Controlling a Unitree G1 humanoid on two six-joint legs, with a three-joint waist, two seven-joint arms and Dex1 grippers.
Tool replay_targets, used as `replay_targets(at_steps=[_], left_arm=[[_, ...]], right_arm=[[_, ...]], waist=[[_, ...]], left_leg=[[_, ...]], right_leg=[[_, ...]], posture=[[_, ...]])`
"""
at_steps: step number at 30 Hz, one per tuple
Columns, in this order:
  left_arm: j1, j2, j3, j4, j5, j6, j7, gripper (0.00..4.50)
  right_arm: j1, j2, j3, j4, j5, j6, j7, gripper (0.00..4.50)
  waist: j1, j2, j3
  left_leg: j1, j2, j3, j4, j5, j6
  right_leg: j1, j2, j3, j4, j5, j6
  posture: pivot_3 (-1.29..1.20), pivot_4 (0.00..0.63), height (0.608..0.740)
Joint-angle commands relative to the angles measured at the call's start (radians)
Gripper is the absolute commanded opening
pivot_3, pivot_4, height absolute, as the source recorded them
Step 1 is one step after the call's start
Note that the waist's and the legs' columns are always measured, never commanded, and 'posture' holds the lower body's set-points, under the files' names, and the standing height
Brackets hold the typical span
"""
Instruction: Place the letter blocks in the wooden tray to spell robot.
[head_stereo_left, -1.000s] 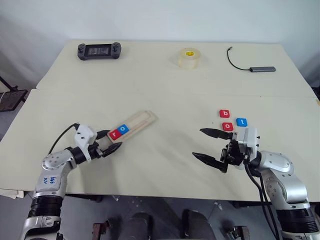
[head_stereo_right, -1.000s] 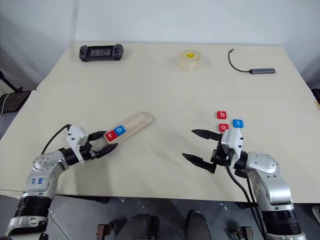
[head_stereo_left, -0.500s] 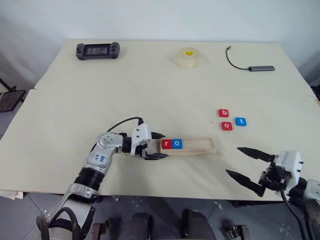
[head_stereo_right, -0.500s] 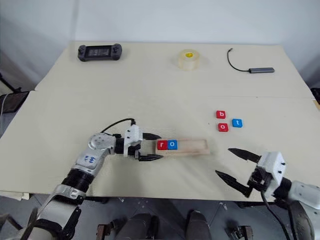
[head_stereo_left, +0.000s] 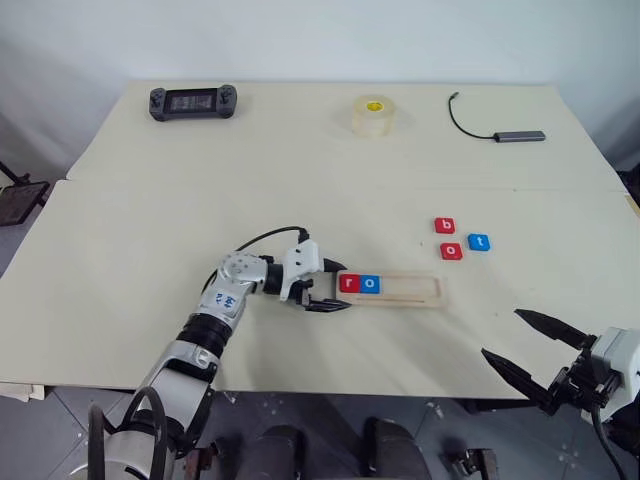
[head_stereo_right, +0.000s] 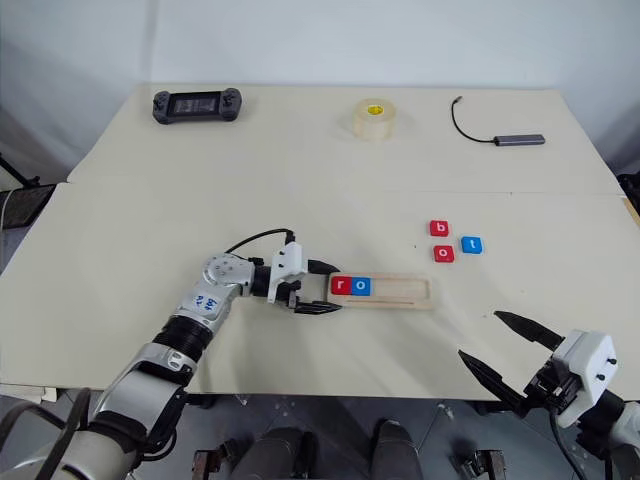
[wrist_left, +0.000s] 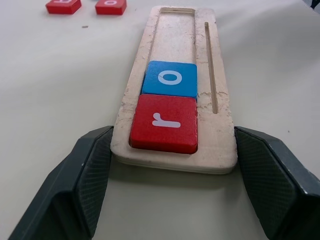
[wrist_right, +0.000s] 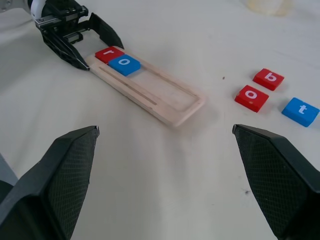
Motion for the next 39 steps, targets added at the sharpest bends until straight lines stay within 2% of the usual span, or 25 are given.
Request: replay_targets(at_steps=[1, 7, 9, 11, 19, 23, 27, 34, 39], left_arm=[[0.022, 0.067, 0.038, 0.005, -0.017, -0.022, -0.045, 3.43], [0.021, 0.071, 0.053, 0.035, -0.030, -0.032, -0.078, 3.43], [0.017, 0.054, 0.054, 0.042, -0.036, -0.027, -0.077, 4.16], [0.021, 0.038, 0.054, 0.035, -0.046, -0.023, -0.090, 4.45], [0.025, 0.020, 0.062, 0.041, -0.036, -0.059, -0.096, 4.45], [0.034, 0.051, 0.111, 0.058, -0.060, -0.110, -0.086, 4.45], [0.073, 0.129, 0.172, 0.062, -0.098, -0.126, -0.119, 4.45], [0.199, 0.191, 0.242, -0.150, -0.219, -0.034, -0.173, 4.45], [0.309, 0.202, 0.273, -0.324, -0.271, 0.014, -0.148, 4.45]], right_arm=[[-0.023, -0.007, 0.013, -0.008, 0.015, -0.019, 0.012, 4.50], [-0.079, -0.025, 0.032, 0.032, 0.007, -0.014, 0.027, 4.50], [-0.084, -0.026, 0.035, 0.037, 0.005, -0.013, 0.028, 4.50], [-0.083, -0.024, 0.032, 0.037, 0.005, -0.012, 0.027, 4.50], [0.003, 0.027, -0.029, 0.001, 0.008, -0.032, -0.033, 4.50], [0.064, 0.069, -0.083, 0.010, 0.002, -0.072, -0.061, 4.50], [0.099, 0.124, -0.132, 0.038, 0.014, -0.090, -0.122, 4.50], [0.101, 0.207, -0.143, 0.059, 0.007, -0.125, -0.195, 4.50], [0.039, 0.209, -0.083, 0.043, -0.014, -0.109, -0.242, 4.50]], waist=[[0.001, 0.000, 0.000], [0.010, 0.000, 0.000], [0.013, 0.000, 0.000], [0.015, 0.000, 0.000], [0.017, 0.000, 0.000], [0.016, 0.000, 0.000], [0.001, 0.000, 0.000], [0.007, 0.001, 0.000], [0.001, 0.001, -0.001]], left_leg=[[0.000, 0.000, 0.000, 0.000, 0.000, 0.000], [0.000, -0.002, -0.001, 0.001, 0.000, 0.001], [-0.001, -0.002, -0.002, 0.001, 0.000, 0.001], [-0.001, -0.002, -0.002, 0.001, 0.000, 0.001], [-0.001, -0.002, -0.001, 0.001, 0.000, 0.001], [-0.001, -0.002, -0.001, 0.001, 0.000, 0.001], [0.000, -0.001, -0.001, 0.000, 0.000, 0.001], [0.000, -0.001, -0.001, 0.000, 0.000, 0.000], [0.000, -0.001, -0.002, 0.000, 0.000, 0.000]], right_leg=[[0.000, 0.000, 0.000, 0.000, 0.000, 0.000], [0.000, -0.001, 0.000, 0.001, 0.000, 0.000], [0.001, -0.001, 0.000, 0.001, 0.000, 0.000], [0.000, -0.001, -0.001, 0.000, 0.000, 0.000], [0.000, -0.001, 0.000, 0.001, 0.000, 0.000], [0.000, -0.001, 0.000, 0.001, 0.000, 0.000], [0.000, 0.000, 0.000, 0.001, 0.000, 0.000], [0.000, -0.001, 0.001, 0.002, 0.000, 0.000], [0.000, -0.001, 0.003, 0.002, 0.000, 0.000]], posture=[[0.00, 0.150, 0.740], [0.00, 0.150, 0.740], [0.00, 0.150, 0.740], [0.00, 0.150, 0.740], [0.00, 0.150, 0.740], [0.00, 0.150, 0.740], [0.00, 0.150, 0.740], [0.00, 0.150, 0.740], [0.00, 0.150, 0.740]])
